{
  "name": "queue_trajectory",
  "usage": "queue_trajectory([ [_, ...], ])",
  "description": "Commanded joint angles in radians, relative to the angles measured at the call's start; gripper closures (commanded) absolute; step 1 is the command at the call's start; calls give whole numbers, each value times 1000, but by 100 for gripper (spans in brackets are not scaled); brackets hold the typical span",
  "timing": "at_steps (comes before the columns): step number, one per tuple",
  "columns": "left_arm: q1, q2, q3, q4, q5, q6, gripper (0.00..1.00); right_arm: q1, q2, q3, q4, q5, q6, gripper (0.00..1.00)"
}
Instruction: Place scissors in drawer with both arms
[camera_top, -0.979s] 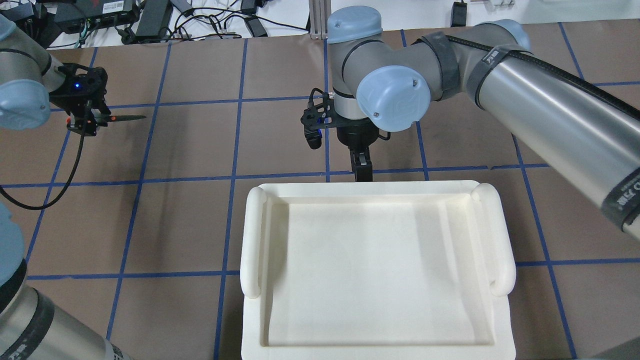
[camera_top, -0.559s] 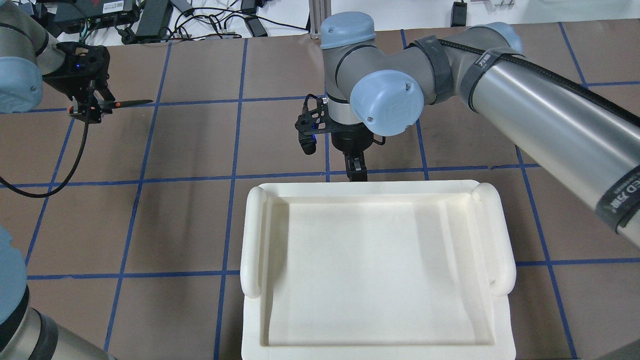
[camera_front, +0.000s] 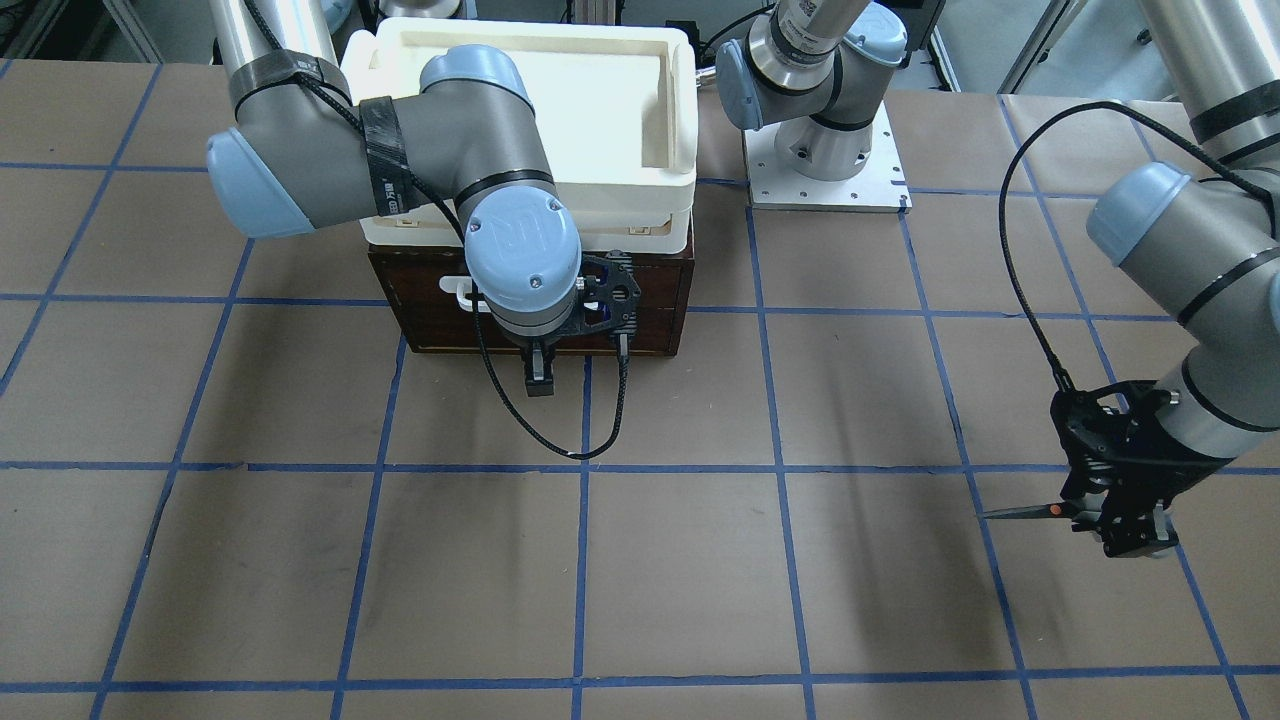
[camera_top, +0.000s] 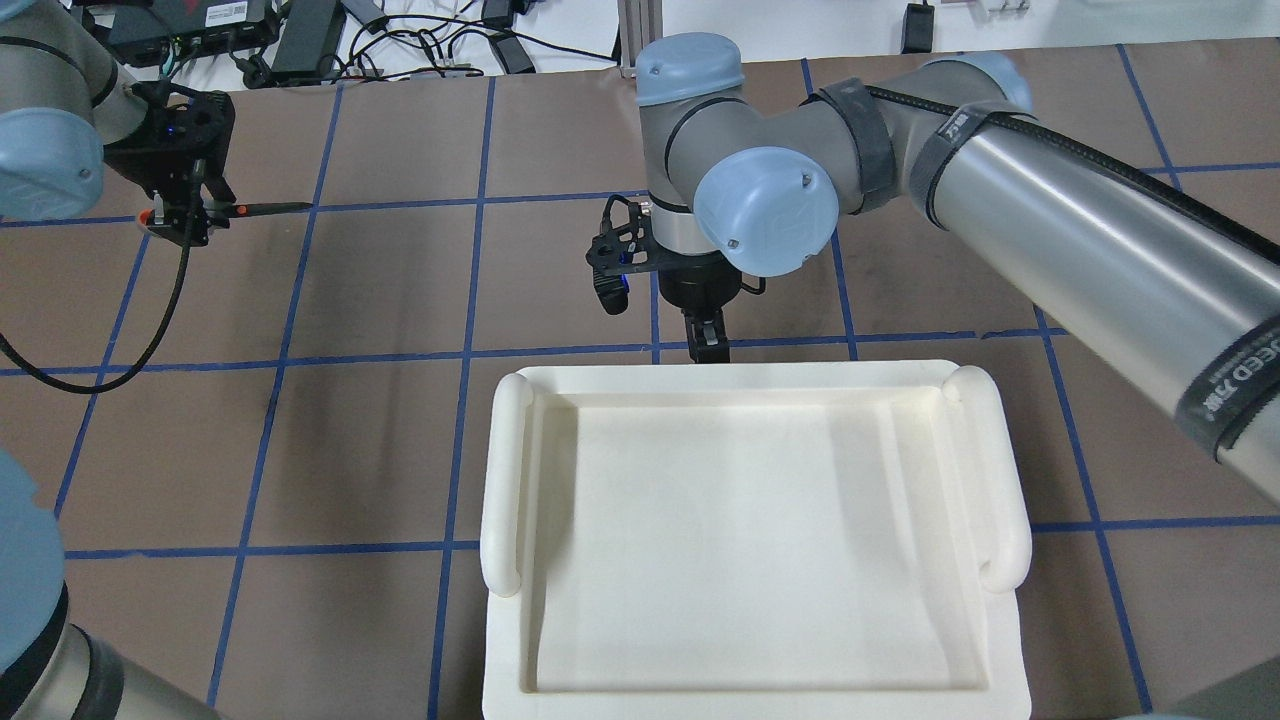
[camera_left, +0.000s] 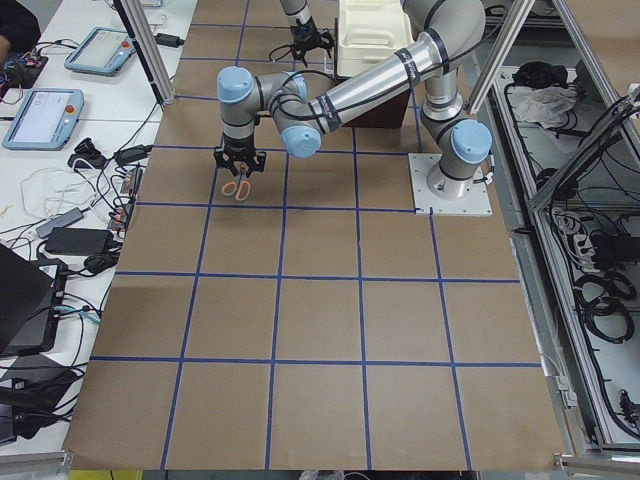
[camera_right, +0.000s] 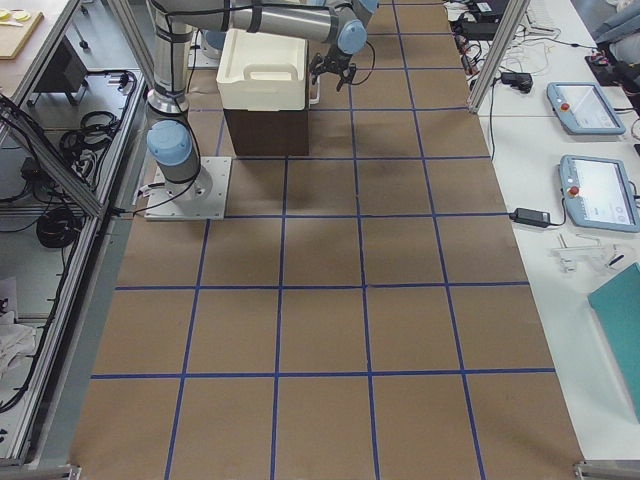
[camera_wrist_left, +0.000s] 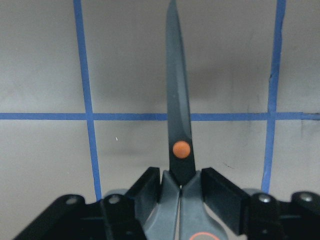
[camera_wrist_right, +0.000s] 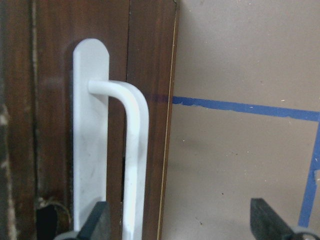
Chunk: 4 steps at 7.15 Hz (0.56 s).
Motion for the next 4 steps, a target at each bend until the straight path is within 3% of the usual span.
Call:
queue_trajectory([
  [1,0,1,-2,-1,4,0,100,0,7,1,3,-5,-1,0],
  [4,0,1,0,-1,6,0,100,0,7,20,-10,-14,-4,0],
])
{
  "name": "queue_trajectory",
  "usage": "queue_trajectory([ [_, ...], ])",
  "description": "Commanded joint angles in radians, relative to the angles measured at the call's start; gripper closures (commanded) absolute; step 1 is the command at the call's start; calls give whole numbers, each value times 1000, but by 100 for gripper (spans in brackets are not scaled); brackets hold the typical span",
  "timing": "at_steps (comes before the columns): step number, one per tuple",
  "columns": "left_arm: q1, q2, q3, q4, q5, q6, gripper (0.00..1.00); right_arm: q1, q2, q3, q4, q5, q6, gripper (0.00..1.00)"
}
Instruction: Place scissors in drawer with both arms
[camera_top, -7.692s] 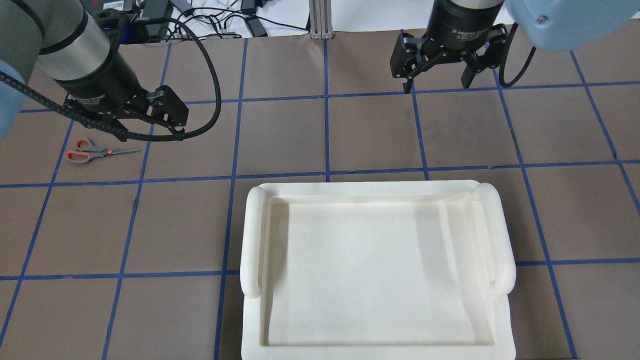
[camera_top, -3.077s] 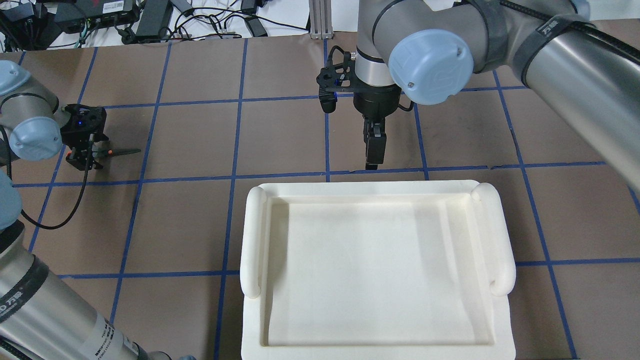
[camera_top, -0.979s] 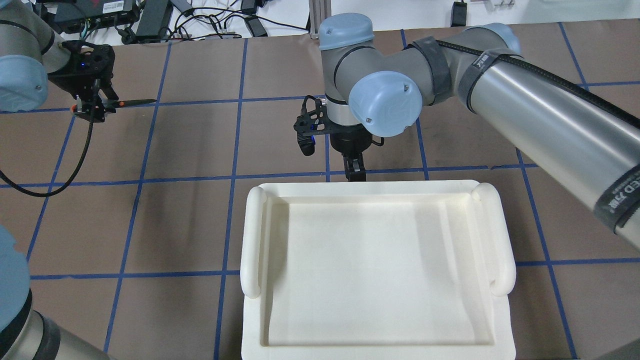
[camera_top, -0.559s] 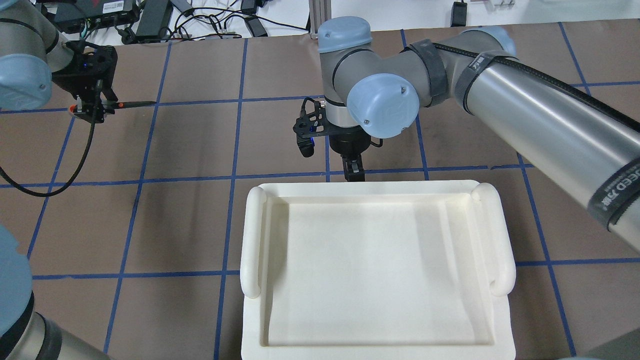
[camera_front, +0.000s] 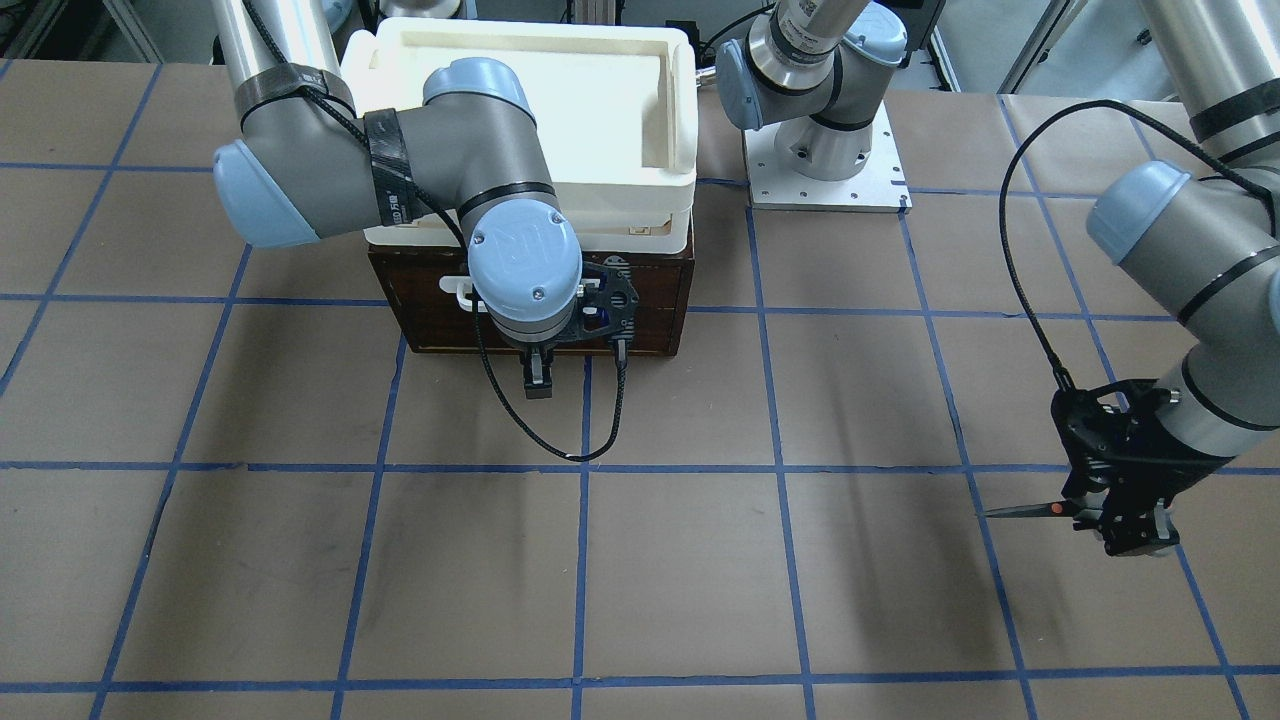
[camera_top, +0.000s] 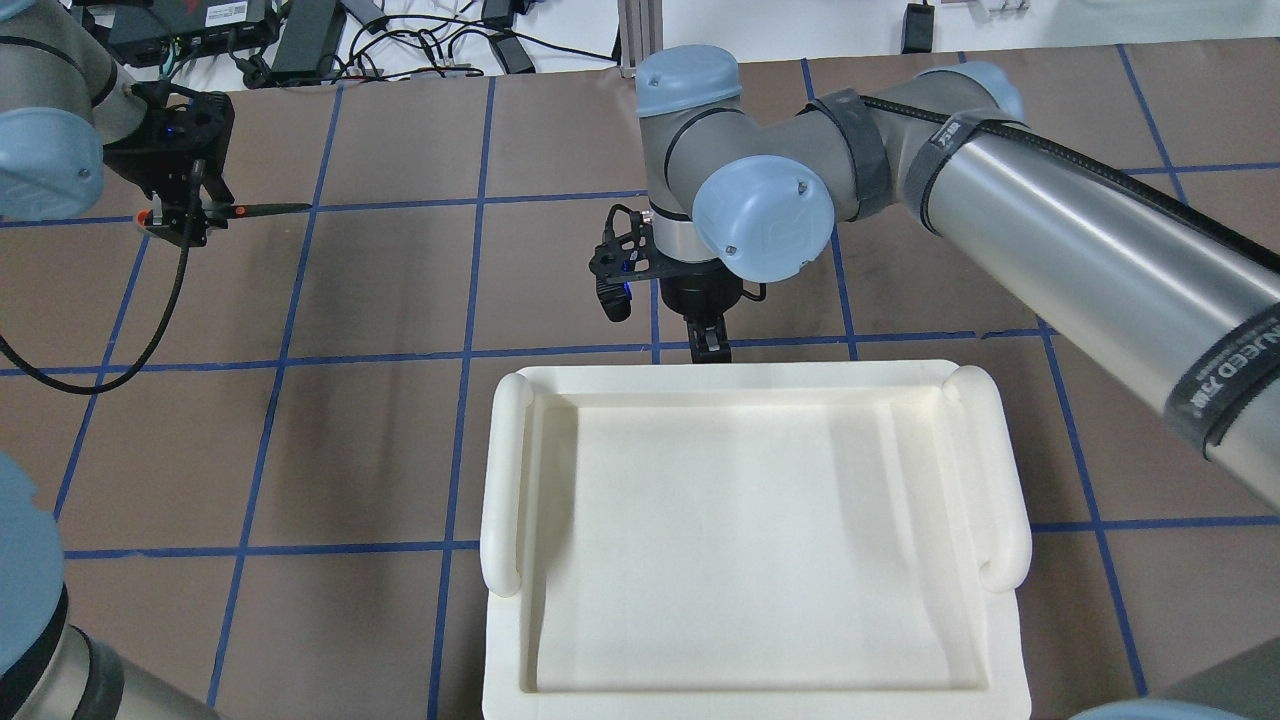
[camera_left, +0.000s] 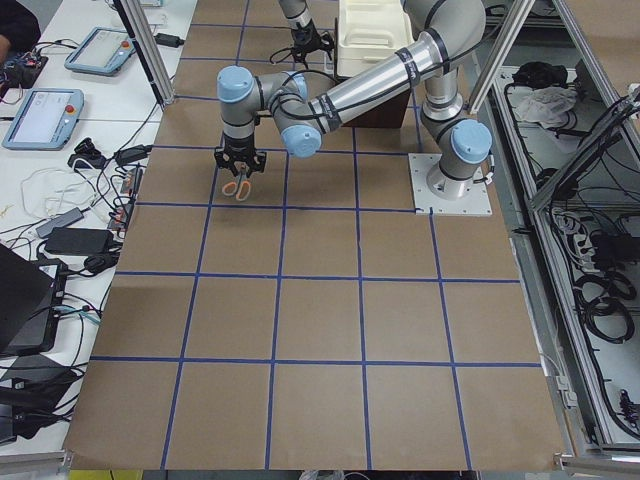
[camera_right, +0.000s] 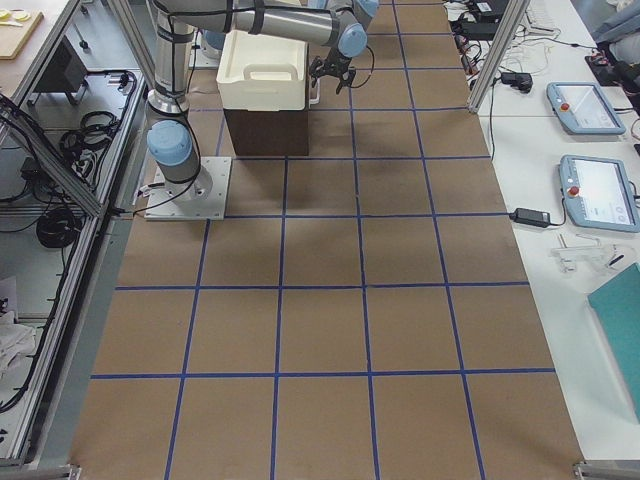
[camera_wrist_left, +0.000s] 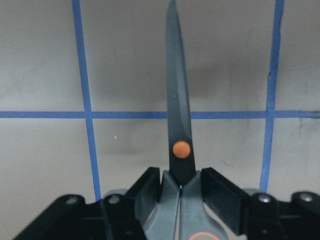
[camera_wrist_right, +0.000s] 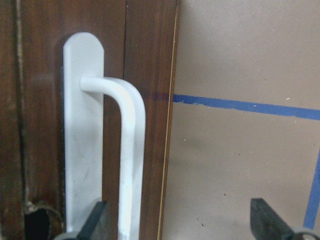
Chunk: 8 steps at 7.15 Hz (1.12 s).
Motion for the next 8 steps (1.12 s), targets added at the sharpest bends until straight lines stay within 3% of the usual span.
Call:
queue_trajectory([
  [1,0,-2,0,0,0,0,100,0,0,6,-11,-3,-2,0],
  [8,2,-4,0,2,0,0,100,0,5,3,-81,-5,-15,0],
])
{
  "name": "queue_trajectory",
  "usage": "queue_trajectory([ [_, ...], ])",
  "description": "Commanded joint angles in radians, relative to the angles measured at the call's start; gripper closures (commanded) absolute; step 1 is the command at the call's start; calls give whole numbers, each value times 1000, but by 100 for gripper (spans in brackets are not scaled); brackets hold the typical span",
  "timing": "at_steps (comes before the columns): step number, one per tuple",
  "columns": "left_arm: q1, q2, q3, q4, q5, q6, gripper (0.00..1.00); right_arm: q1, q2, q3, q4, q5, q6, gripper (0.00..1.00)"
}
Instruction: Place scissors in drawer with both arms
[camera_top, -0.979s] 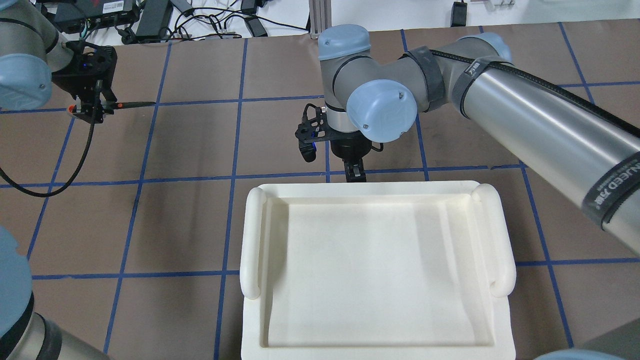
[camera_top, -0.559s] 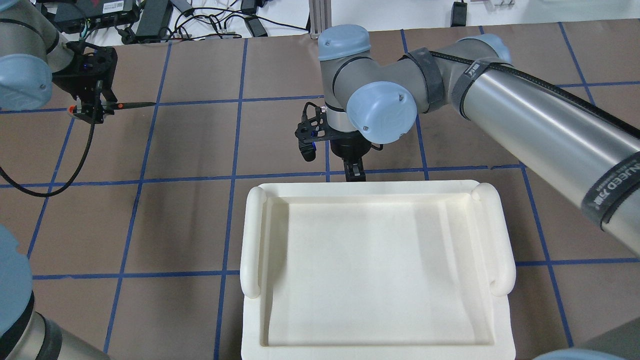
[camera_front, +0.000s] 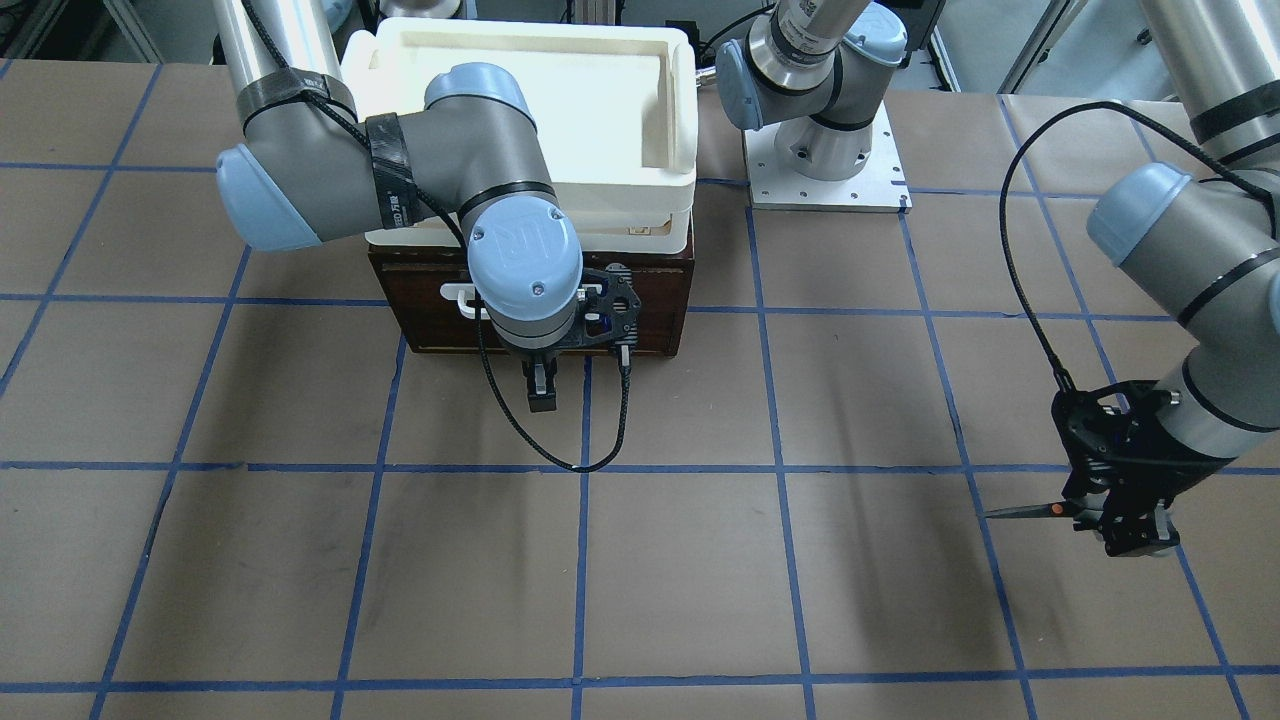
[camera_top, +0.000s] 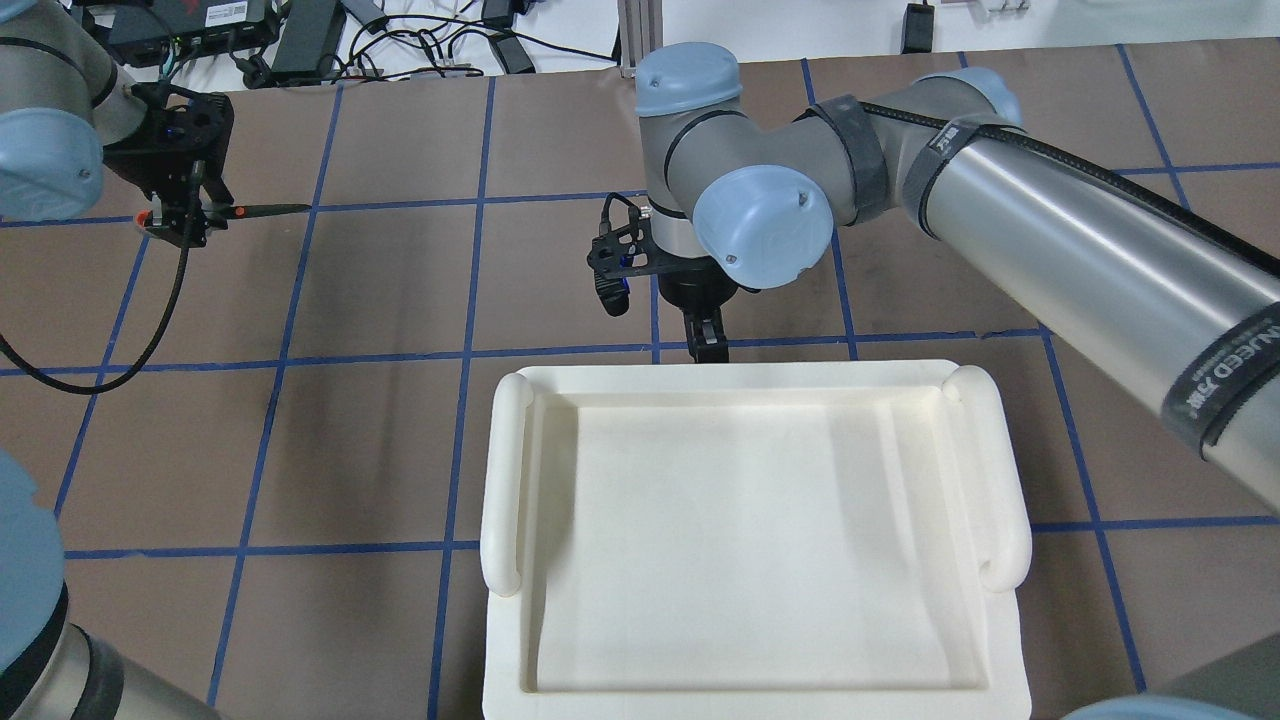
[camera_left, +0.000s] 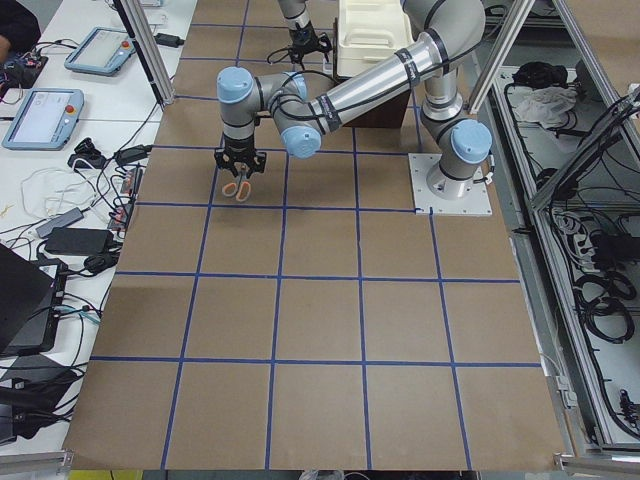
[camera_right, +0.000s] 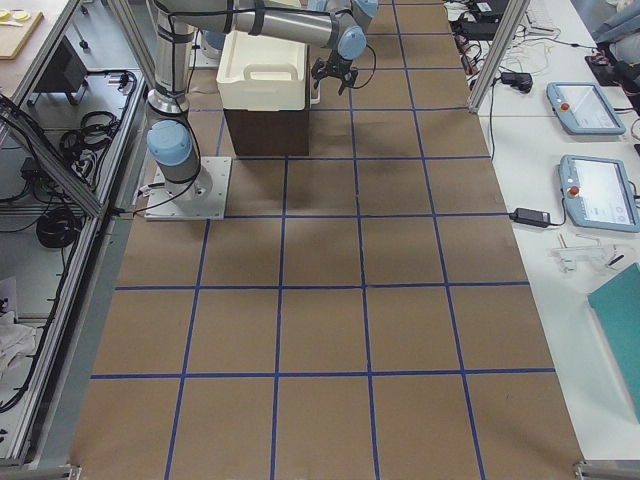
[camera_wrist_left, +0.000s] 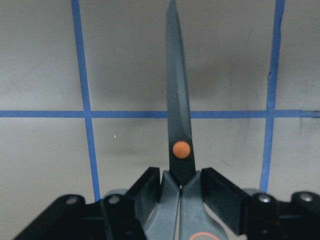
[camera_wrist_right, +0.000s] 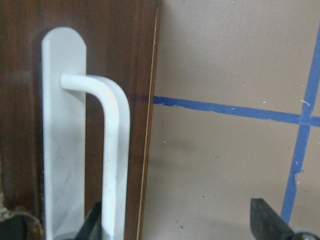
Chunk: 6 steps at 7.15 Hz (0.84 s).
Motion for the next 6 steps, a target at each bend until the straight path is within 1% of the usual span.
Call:
queue_trajectory([
  [1,0,-3,0,1,0,0,100,-2,1,-5,-26,-1,0,0],
  [3,0,-4,0,1,0,0,100,-2,3,-5,-90,-3,2,0],
  [6,0,-4,0,1,0,0,100,-6,9,-5,-135,-18,0,0],
])
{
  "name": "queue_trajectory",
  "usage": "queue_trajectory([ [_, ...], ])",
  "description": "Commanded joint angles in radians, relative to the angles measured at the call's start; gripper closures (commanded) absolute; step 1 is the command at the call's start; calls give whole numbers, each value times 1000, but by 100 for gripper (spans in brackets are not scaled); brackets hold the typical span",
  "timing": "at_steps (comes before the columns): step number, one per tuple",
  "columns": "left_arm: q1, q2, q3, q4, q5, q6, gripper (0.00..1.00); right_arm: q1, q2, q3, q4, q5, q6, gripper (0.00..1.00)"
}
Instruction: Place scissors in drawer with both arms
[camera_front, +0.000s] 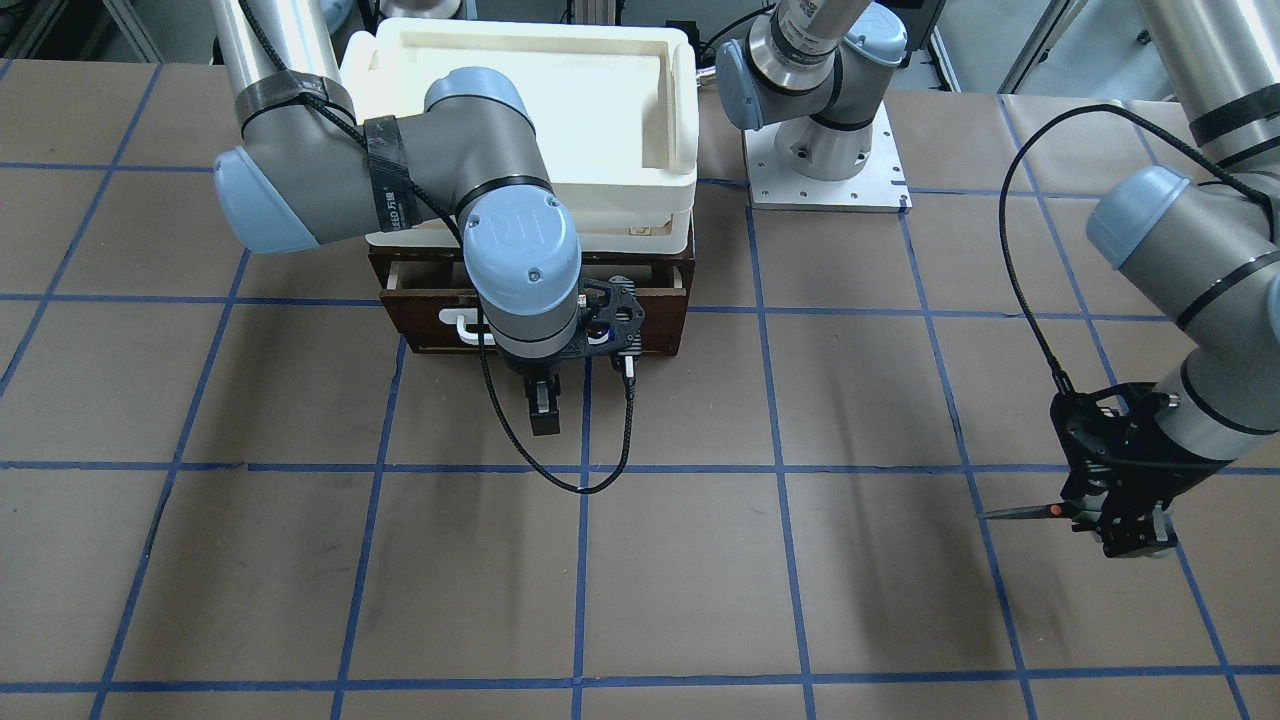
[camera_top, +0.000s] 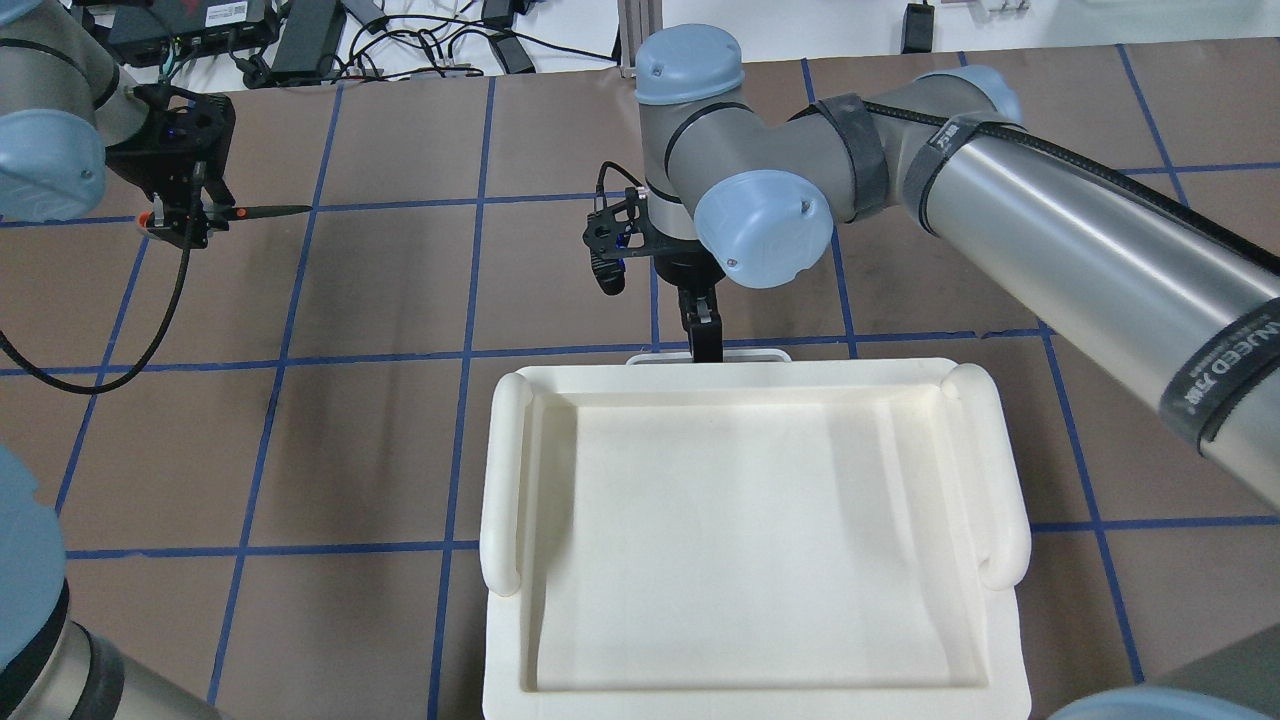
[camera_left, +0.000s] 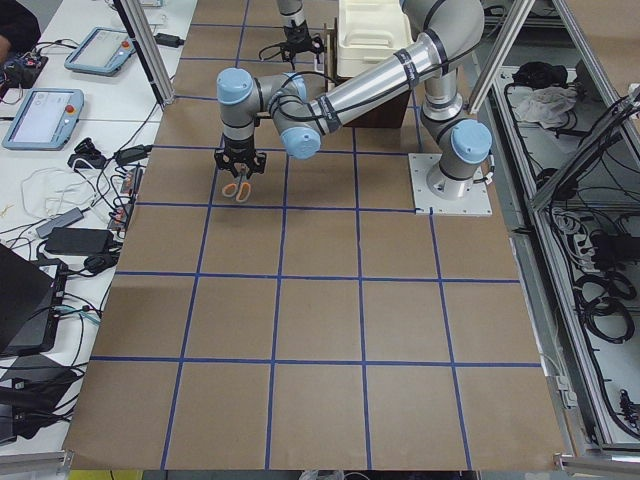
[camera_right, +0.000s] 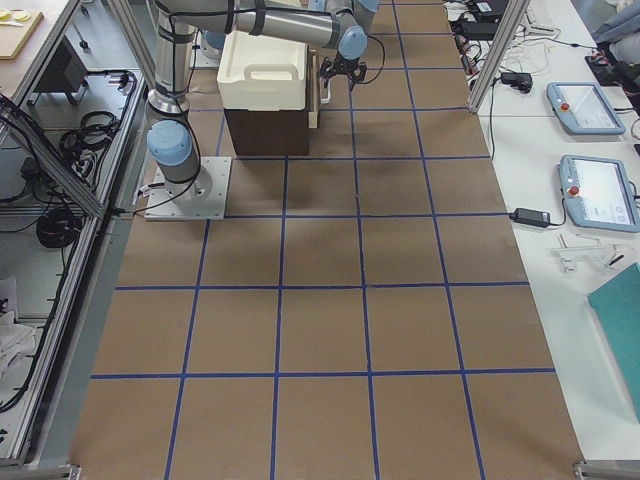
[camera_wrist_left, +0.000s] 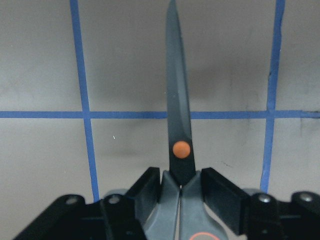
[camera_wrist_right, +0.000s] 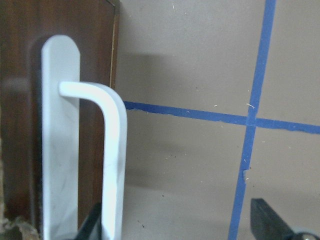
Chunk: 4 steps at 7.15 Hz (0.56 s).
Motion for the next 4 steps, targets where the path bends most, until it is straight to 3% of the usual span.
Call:
queue_trajectory([
  [1,0,0,0,0,0,0,100,-7,7,-2,-35,-3,-1,0],
  [4,0,-3,0,0,0,0,100,-34,23,-6,-89,-3,-2,0],
])
